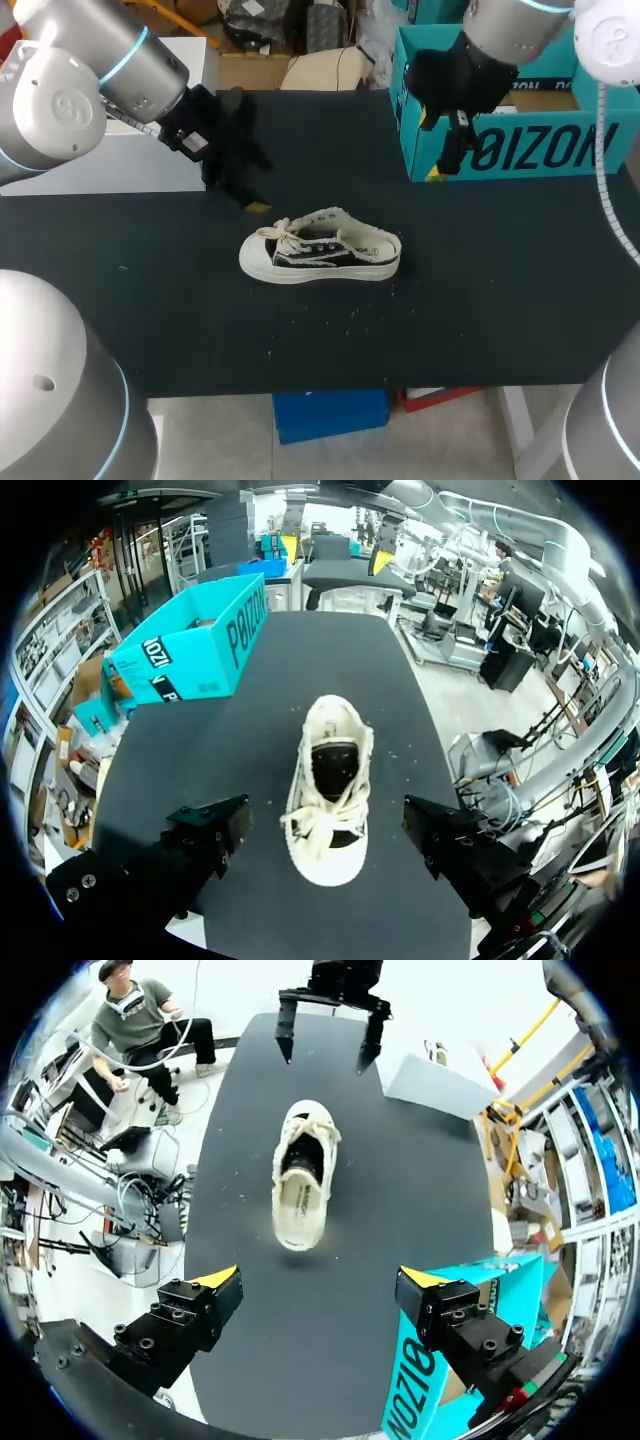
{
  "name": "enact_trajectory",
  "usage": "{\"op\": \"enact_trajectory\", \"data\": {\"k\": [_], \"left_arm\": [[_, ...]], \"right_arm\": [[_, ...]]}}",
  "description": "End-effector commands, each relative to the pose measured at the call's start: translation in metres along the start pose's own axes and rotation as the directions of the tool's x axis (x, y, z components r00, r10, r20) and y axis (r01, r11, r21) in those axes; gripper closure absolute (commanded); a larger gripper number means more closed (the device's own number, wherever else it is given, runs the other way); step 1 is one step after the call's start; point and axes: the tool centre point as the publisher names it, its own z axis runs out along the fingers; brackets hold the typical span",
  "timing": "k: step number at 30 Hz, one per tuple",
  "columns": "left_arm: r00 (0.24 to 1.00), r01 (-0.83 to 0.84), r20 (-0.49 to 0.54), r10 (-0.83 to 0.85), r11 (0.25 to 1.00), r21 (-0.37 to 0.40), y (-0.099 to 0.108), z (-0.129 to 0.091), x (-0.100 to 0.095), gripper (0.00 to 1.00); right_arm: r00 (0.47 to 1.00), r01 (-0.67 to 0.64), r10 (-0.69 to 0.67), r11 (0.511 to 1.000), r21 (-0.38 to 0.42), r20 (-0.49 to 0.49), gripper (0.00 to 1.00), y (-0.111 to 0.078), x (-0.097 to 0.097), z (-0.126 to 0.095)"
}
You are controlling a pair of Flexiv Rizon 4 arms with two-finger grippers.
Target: Take the shoe out of the shoebox, open the shoe tongue, remove and reinsert the insole, then place the shoe into the shoebox
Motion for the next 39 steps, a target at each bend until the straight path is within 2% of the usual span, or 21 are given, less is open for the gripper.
{"op": "enact_trajectory", "data": {"k": [1, 2, 3, 13, 14, 18, 24, 34, 39], "left_arm": [[1.0, -0.002, 0.003, 0.002, 1.0, 0.002, 0.001, 0.002, 0.0, 0.0], [1.0, -0.002, 0.003, 0.002, 1.0, 0.002, 0.001, 0.002, 0.0, 0.0], [1.0, -0.002, 0.003, 0.002, 1.0, 0.002, 0.001, 0.002, 0.0, 0.0], [1.0, -0.002, 0.003, 0.002, 1.0, 0.002, 0.001, 0.002, 0.0, 0.0], [1.0, -0.002, 0.003, 0.002, 1.0, 0.002, 0.001, 0.002, 0.0, 0.0], [1.0, -0.002, 0.003, 0.002, 1.0, 0.002, 0.001, 0.002, 0.0, 0.0], [1.0, -0.002, 0.003, 0.002, 1.0, 0.002, 0.001, 0.002, 0.0, 0.0], [1.0, -0.002, 0.003, 0.002, 1.0, 0.002, 0.001, 0.002, 0.0, 0.0], [1.0, -0.002, 0.003, 0.002, 1.0, 0.002, 0.001, 0.002, 0.0, 0.0]], "right_arm": [[0.995, 0.096, -0.092, 0.976, -0.197, 0.028, 0.0, 0.004, 0.013, 0.032], [0.996, 0.092, -0.091, 0.978, -0.186, 0.016, 0.0, 0.007, 0.016, 0.037], [0.997, 0.082, -0.083, 0.987, -0.141, 0.002, 0.0, 0.007, 0.017, 0.041], [0.997, 0.082, -0.083, 0.987, -0.141, 0.002, 0.0, 0.007, 0.017, 0.041], [0.998, 0.059, -0.061, 0.979, -0.194, -0.004, 0.0, 0.002, 0.02, 0.046], [0.999, -0.042, 0.042, 0.949, -0.313, -0.004, 0.0, -0.002, 0.034, 0.064], [0.978, -0.148, 0.202, 0.841, -0.521, 0.048, 0.0, -0.004, 0.045, 0.087], [0.98, -0.1, 0.189, 0.729, -0.677, 0.059, 0.0, 0.007, 0.044, 0.114], [0.987, -0.079, 0.151, 0.721, -0.689, 0.045, 0.0, 0.01, 0.038, 0.126]]}}
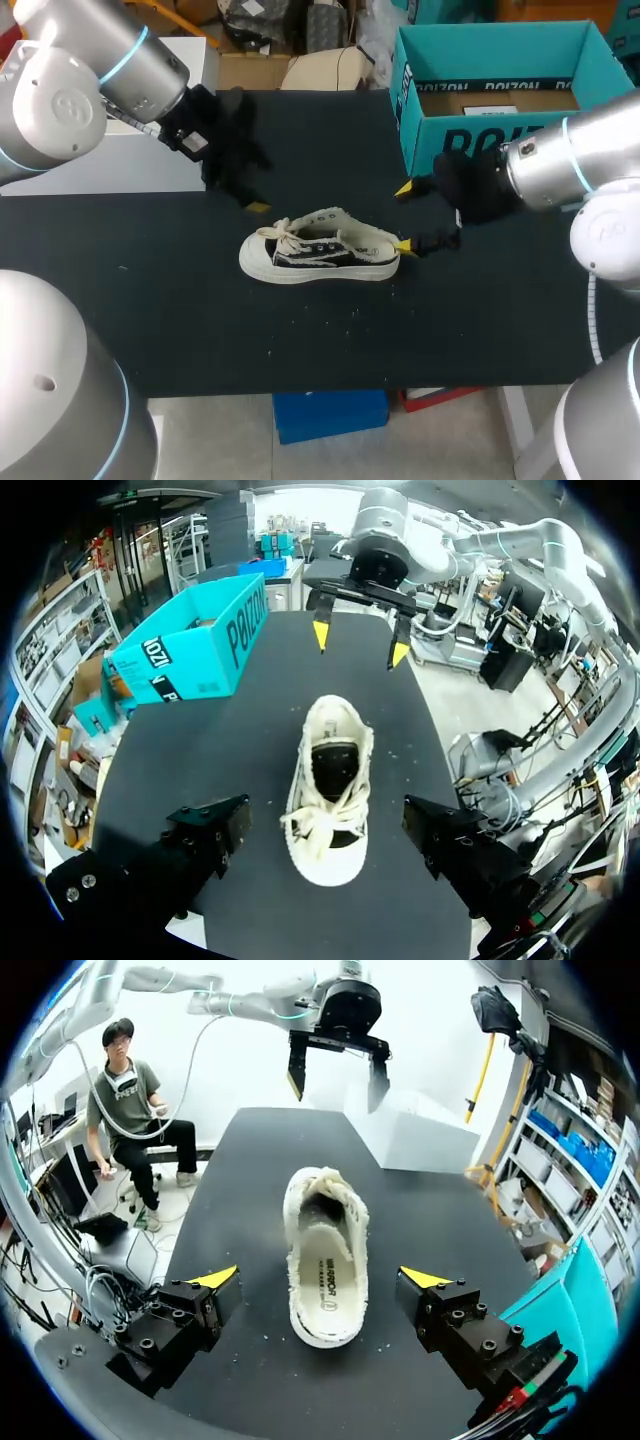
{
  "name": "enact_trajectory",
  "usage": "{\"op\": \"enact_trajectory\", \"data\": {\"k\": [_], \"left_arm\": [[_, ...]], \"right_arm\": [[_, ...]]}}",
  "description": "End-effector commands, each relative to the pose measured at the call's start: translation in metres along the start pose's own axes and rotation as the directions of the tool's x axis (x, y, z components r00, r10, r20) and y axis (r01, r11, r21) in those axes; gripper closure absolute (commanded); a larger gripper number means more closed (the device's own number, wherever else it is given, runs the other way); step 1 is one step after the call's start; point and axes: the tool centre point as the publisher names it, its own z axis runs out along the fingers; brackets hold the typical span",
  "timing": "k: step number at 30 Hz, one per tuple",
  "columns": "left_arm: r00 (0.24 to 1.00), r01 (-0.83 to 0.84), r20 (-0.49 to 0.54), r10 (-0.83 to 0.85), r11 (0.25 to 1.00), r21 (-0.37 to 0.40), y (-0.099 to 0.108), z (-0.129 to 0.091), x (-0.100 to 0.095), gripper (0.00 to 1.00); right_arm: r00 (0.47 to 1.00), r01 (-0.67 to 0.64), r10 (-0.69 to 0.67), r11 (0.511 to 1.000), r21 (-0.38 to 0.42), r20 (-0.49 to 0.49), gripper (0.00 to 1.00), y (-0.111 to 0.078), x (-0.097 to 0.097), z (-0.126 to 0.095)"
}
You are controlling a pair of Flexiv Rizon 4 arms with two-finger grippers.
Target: Take the shoe out of the shoebox, open the shoe tongue, remove and reinsert the insole, then place the shoe into the shoebox
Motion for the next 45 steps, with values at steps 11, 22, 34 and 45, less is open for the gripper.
{"op": "enact_trajectory", "data": {"k": [11, 22, 34, 45], "left_arm": [[1.0, -0.002, 0.003, 0.002, 1.0, 0.002, 0.001, 0.002, 0.0, 0.0], [1.0, -0.002, 0.003, 0.002, 1.0, 0.002, 0.001, 0.002, 0.0, 0.0], [1.0, -0.002, 0.003, 0.002, 1.0, 0.002, 0.001, 0.002, 0.0, 0.0], [1.0, -0.002, 0.003, 0.002, 1.0, 0.002, 0.001, 0.002, 0.0, 0.0]], "right_arm": [[0.999, 0.037, -0.038, 0.999, -0.01, -0.036, 0.0, -0.012, -0.029, -0.003], [1.0, -0.023, 0.022, 0.998, -0.051, -0.022, 0.0, -0.034, -0.019, 0.017], [0.996, -0.084, 0.08, 0.988, -0.128, -0.037, 0.0, -0.047, -0.009, 0.046], [0.993, -0.114, 0.108, 0.981, -0.158, -0.046, 0.0, -0.058, -0.014, 0.062]]}}
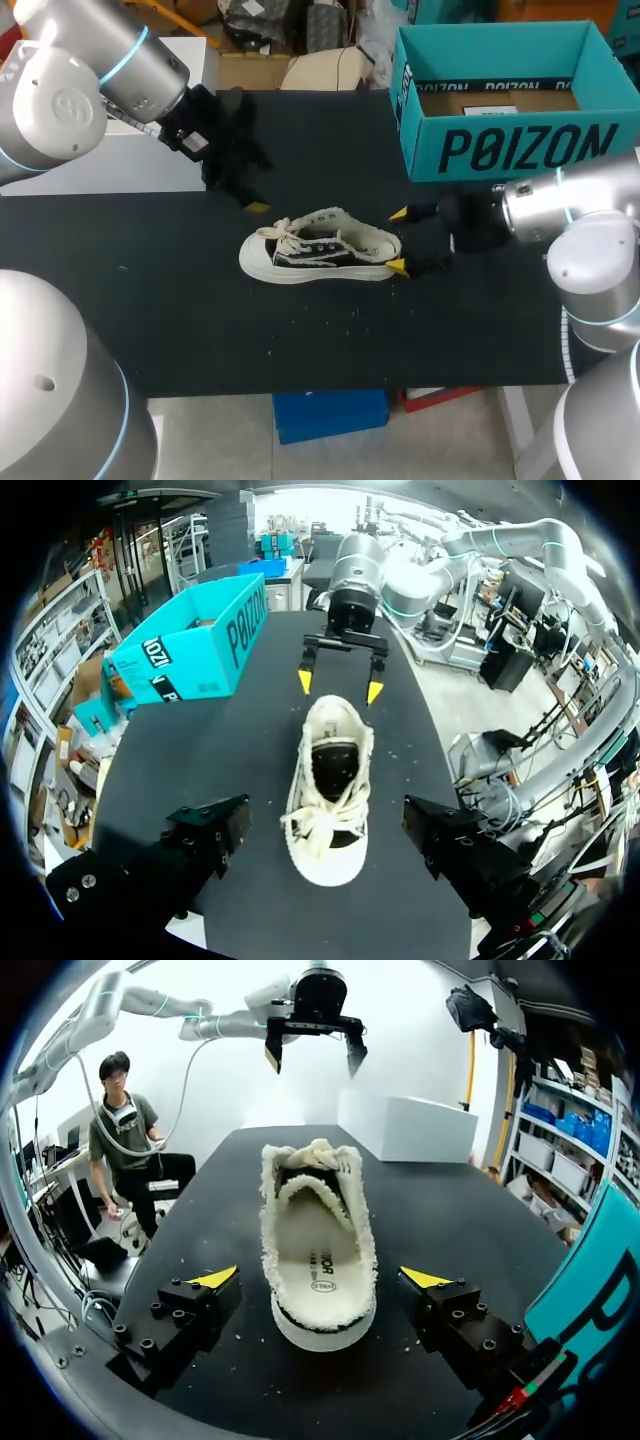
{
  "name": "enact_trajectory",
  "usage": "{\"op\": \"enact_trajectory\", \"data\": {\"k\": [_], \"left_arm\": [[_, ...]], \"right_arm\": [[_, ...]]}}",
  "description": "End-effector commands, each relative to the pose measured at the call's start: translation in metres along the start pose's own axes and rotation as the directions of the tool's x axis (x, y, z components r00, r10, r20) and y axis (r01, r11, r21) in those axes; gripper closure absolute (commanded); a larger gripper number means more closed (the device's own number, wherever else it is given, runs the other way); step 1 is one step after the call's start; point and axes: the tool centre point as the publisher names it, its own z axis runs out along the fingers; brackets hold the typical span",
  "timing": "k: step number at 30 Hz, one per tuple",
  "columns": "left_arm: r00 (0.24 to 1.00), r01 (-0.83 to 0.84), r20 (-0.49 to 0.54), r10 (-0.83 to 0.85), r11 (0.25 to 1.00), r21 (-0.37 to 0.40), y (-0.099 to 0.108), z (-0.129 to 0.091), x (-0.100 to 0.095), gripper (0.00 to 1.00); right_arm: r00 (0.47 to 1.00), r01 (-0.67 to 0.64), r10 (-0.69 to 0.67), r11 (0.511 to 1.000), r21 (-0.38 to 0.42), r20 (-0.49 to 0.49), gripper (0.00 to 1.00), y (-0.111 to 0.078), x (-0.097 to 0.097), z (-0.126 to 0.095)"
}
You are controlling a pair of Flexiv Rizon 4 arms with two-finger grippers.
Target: Take the shoe out of the shoebox, open the shoe tongue, remove and reinsert the insole, then place the shoe into the shoebox
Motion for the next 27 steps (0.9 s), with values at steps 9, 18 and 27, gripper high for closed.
{"op": "enact_trajectory", "data": {"k": [9, 18, 27], "left_arm": [[1.0, -0.002, 0.003, 0.002, 1.0, 0.002, 0.001, 0.002, 0.0, 0.0], [1.0, -0.002, 0.003, 0.002, 1.0, 0.002, 0.001, 0.002, 0.0, 0.0], [1.0, -0.002, 0.003, 0.002, 1.0, 0.002, 0.001, 0.002, 0.0, 0.0]], "right_arm": [[1.0, -0.016, 0.017, 1.0, -0.021, 0.003, 0.0, -0.01, -0.008, 0.017], [0.999, -0.033, 0.033, 0.999, -0.037, 0.006, 0.0, -0.014, -0.008, 0.028], [0.999, -0.045, 0.044, 0.998, -0.041, -0.005, 0.0, -0.018, -0.004, 0.036]]}}
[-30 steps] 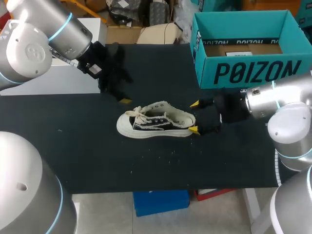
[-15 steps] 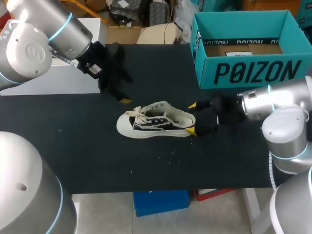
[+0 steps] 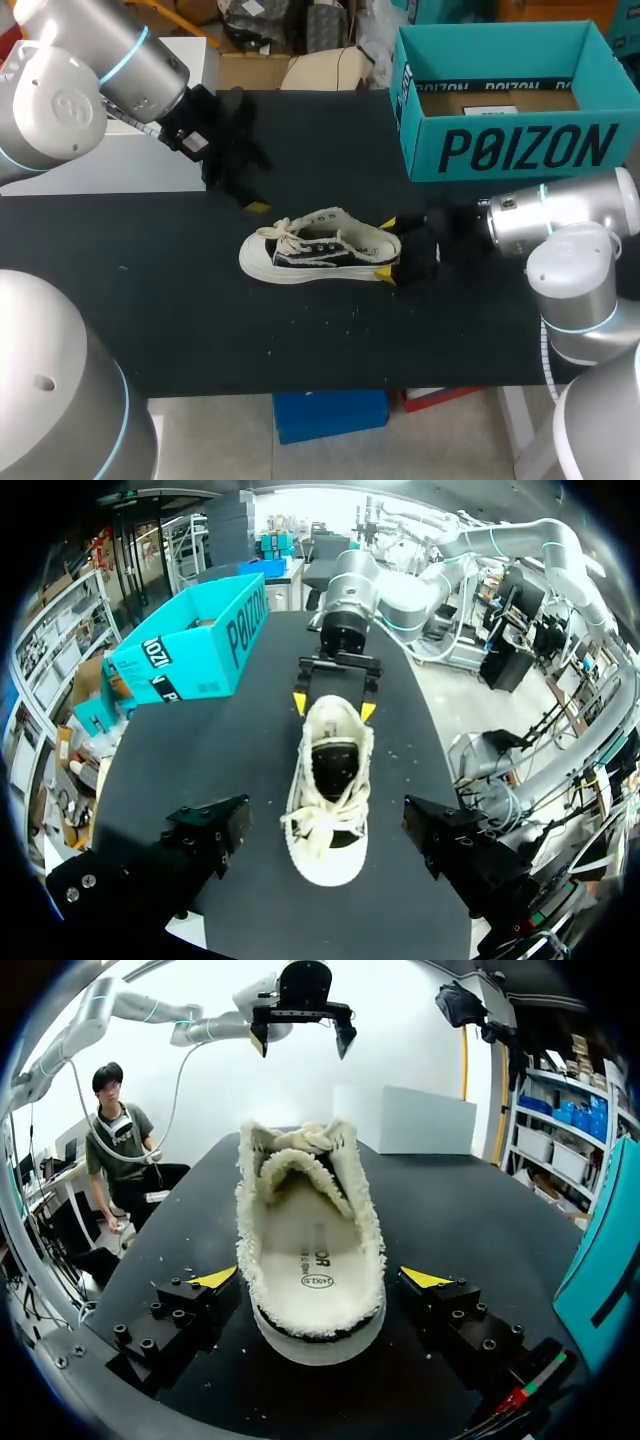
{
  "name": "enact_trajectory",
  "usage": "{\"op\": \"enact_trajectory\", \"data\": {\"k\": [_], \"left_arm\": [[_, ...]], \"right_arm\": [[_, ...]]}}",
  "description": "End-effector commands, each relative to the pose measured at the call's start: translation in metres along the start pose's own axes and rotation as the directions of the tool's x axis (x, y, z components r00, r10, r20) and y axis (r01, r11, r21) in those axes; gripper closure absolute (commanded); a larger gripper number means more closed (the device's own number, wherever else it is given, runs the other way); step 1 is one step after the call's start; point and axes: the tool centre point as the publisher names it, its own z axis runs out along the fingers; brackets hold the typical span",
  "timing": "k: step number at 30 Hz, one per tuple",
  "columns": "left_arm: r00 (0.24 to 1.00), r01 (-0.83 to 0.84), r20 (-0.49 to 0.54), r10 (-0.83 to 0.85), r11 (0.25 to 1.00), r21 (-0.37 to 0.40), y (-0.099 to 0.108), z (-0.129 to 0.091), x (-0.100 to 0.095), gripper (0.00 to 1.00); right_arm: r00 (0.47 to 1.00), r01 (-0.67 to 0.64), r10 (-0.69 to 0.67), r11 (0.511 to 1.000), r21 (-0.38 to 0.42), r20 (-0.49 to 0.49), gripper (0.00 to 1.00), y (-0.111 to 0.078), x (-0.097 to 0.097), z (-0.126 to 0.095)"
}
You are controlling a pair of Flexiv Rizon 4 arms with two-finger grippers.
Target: Take the shoe out of the shoebox, open the shoe tongue, remove and reinsert the insole, then place the shoe into the shoebox
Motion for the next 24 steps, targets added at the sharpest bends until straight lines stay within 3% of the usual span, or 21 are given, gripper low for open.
{"op": "enact_trajectory", "data": {"k": [1, 17, 18, 19, 20, 24], "left_arm": [[1.0, -0.001, 0.003, 0.001, 1.0, 0.002, 0.0008, 0.0015, -0.0001, 0.0], [1.0, -0.001, 0.003, 0.001, 1.0, 0.002, 0.0008, 0.0015, -0.0001, 0.0], [1.0, -0.001, 0.003, 0.001, 1.0, 0.002, 0.0008, 0.0015, -0.0001, 0.0], [1.0, -0.001, 0.003, 0.001, 1.0, 0.002, 0.0008, 0.0015, -0.0001, 0.0], [1.0, -0.001, 0.003, 0.001, 1.0, 0.002, 0.0008, 0.0015, -0.0001, 0.0], [1.0, -0.001, 0.003, 0.001, 1.0, 0.002, 0.0008, 0.0015, -0.0001, 0.0]], "right_arm": [[1.0, -0.003, 0.003, 1.0, -0.002, -0.002, 0.0, -0.0022, -0.0012, 0.0076], [1.0, 0.016, -0.017, 1.0, -0.015, -0.023, 0.0, -0.0052, -0.0023, 0.017], [0.999, 0.029, -0.029, 1.0, -0.002, -0.023, 0.15, -0.0049, -0.0025, 0.0173], [0.999, 0.035, -0.034, 0.999, 0.015, -0.018, 0.69, -0.0046, -0.0025, 0.0173], [0.999, 0.035, -0.034, 0.999, 0.015, -0.018, 1.0, -0.0046, -0.0025, 0.0173], [0.999, 0.035, -0.034, 0.999, 0.015, -0.018, 1.0, -0.0046, -0.0025, 0.0173]]}}
